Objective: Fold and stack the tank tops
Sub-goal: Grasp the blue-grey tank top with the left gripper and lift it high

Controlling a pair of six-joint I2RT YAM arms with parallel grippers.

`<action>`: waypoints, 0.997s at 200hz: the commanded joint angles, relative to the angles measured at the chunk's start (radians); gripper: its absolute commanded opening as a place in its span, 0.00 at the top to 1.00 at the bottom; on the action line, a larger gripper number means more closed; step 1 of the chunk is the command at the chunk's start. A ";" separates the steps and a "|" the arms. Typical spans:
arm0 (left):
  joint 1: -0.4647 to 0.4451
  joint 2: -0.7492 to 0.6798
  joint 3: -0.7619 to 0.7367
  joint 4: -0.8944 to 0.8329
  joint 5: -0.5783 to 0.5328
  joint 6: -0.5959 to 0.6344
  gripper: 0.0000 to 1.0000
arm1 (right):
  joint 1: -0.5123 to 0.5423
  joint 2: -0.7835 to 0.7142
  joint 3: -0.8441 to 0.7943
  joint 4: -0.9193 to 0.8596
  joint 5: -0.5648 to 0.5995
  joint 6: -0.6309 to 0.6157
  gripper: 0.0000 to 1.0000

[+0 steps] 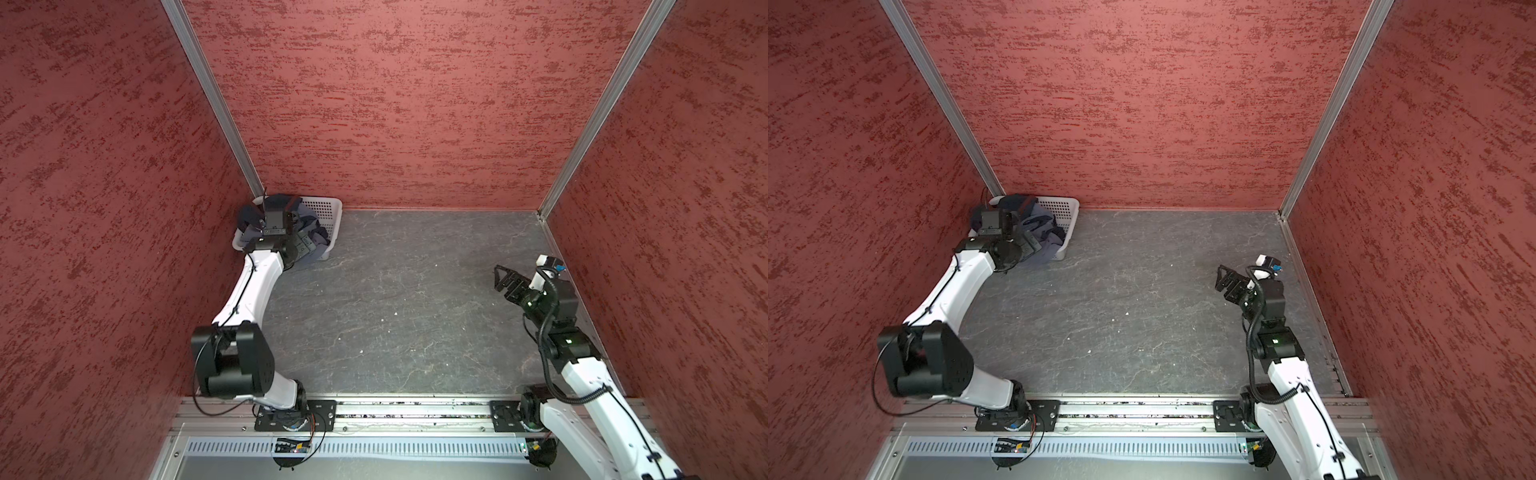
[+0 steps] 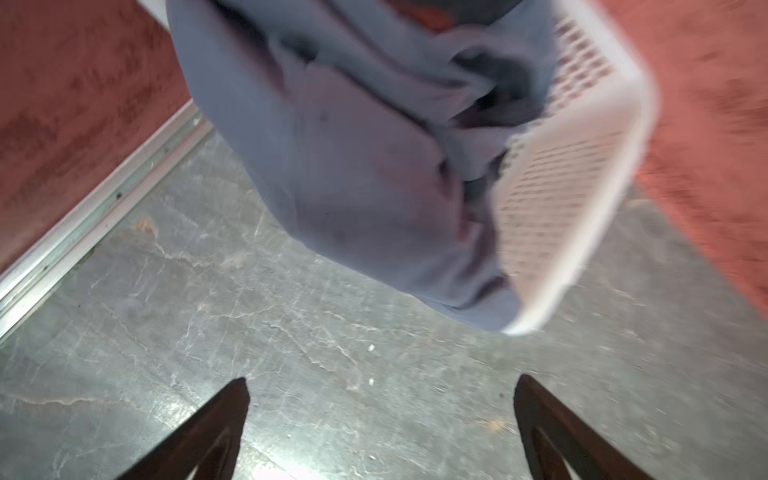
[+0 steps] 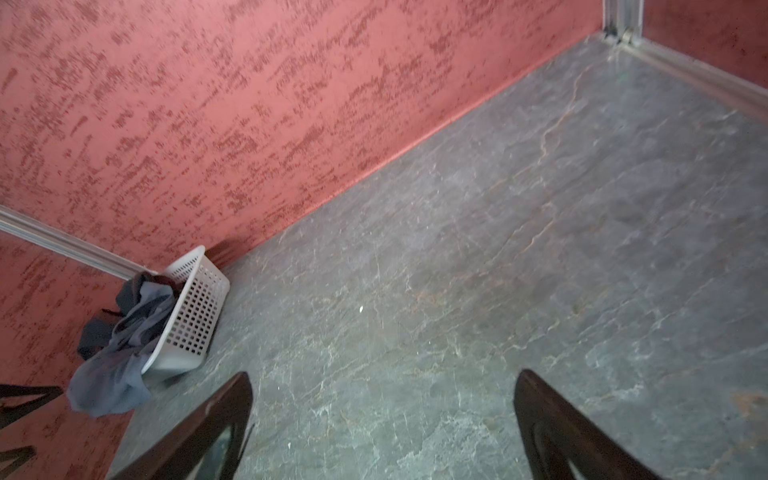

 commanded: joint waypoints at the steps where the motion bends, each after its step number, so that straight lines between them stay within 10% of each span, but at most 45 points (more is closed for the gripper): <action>1: 0.029 0.058 0.087 -0.027 0.011 -0.017 0.00 | 0.003 0.023 -0.012 0.051 -0.076 0.050 0.01; 71: 0.062 0.276 0.266 -0.020 0.040 -0.008 0.21 | 0.005 0.036 -0.038 0.067 -0.107 0.032 0.01; 151: 0.060 0.394 0.449 -0.102 0.027 0.027 0.86 | 0.005 -0.015 -0.027 0.007 -0.105 0.010 0.01; 199: 0.016 0.318 0.568 -0.140 0.011 0.046 0.93 | 0.006 -0.020 -0.023 -0.007 -0.102 0.015 0.01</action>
